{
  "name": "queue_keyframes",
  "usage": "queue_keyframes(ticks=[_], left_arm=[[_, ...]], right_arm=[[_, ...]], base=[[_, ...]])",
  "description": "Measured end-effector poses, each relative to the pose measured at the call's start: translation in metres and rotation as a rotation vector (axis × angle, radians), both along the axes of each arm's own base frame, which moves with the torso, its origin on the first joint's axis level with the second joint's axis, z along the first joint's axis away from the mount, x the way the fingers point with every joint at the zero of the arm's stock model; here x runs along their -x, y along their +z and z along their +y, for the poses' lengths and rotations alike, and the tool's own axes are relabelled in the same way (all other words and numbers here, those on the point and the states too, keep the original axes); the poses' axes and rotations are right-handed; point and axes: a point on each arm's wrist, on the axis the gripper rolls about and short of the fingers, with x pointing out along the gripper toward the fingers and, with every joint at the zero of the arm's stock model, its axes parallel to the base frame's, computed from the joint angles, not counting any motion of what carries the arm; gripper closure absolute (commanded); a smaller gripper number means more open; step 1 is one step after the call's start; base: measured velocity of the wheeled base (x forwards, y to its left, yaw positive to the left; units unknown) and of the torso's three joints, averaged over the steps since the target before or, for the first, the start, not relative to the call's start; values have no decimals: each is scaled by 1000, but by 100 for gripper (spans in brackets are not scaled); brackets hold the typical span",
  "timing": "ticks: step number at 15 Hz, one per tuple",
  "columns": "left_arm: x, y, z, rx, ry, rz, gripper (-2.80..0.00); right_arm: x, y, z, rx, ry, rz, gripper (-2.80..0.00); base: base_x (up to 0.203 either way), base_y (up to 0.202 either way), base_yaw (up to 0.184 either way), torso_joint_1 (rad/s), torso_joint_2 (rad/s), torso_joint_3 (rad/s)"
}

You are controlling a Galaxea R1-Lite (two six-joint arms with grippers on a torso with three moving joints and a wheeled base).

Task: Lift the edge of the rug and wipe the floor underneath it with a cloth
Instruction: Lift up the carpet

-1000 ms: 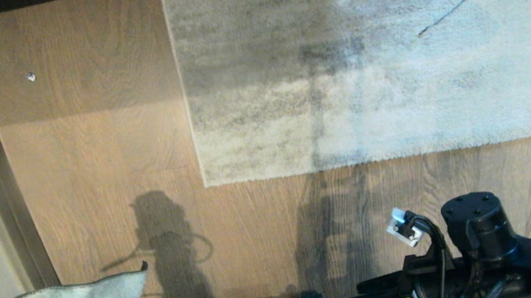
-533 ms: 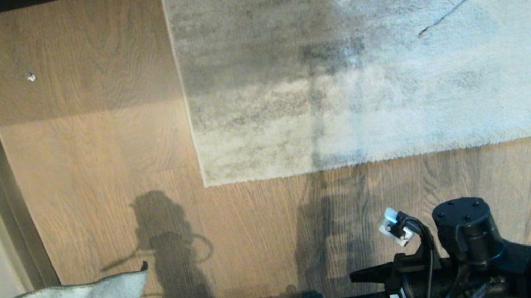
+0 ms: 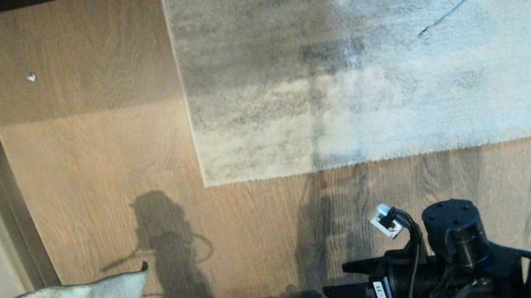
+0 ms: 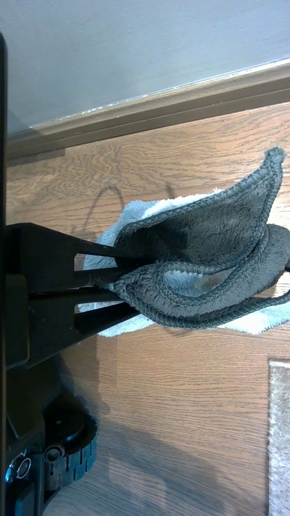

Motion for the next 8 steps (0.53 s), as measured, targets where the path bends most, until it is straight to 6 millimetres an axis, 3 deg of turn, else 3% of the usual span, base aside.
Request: queue_keyframes(ticks=[8], left_arm=[[0,0,0,0,0,0,0]], right_arm=[[-4,-23,17,-6,-93,-56,-280]], base=[[0,0,0,0,0,0]])
